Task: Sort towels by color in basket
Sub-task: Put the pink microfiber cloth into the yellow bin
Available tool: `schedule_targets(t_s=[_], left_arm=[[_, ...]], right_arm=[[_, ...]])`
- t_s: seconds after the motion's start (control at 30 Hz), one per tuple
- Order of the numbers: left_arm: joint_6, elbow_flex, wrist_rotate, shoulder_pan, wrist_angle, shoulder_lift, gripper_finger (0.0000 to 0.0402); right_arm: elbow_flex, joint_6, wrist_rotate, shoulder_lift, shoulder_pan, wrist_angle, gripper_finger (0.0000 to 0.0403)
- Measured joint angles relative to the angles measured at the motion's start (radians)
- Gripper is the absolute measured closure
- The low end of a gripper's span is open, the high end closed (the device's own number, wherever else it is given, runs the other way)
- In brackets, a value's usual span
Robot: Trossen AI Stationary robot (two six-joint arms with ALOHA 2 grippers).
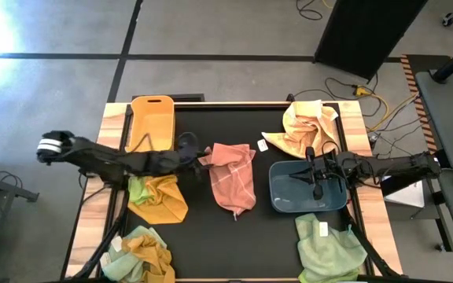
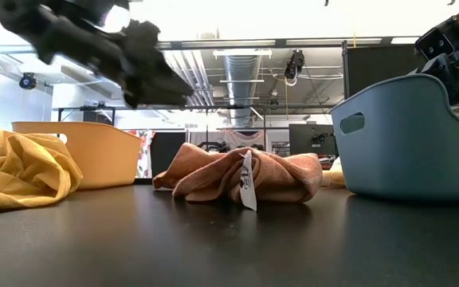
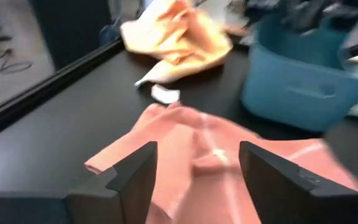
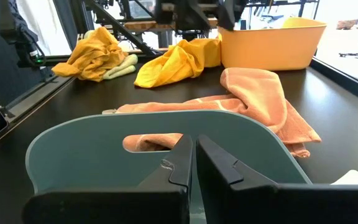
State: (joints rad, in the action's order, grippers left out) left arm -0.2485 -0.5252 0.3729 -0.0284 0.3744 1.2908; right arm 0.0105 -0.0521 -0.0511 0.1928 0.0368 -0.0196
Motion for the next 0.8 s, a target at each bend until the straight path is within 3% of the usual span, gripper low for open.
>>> schedule_targets(t_s=[0.2,0.37,0.6,0.8], left_arm=[[-0.016,-0.113,-0.008,0.093,-0.033,0.226,0.0123],[-0.004,-0.186,-0.094,0.112,-0.033,0.399,0.0094],[0.011,-0.321,-0.123,0.112,-0.114,0.597,0.0101],[0.041,-0.401,-0.117,0.111,-0.139,0.707,0.0131]], right_arm=[[0.0,0.0,0.0,0.0,0.0,0.0,0.039],[0.0,0.0,0.0,0.0,0.0,0.0,0.039],[0.0,0.0,0.0,0.0,0.0,0.0,0.039],[0.0,0.0,0.0,0.0,0.0,0.0,0.039]])
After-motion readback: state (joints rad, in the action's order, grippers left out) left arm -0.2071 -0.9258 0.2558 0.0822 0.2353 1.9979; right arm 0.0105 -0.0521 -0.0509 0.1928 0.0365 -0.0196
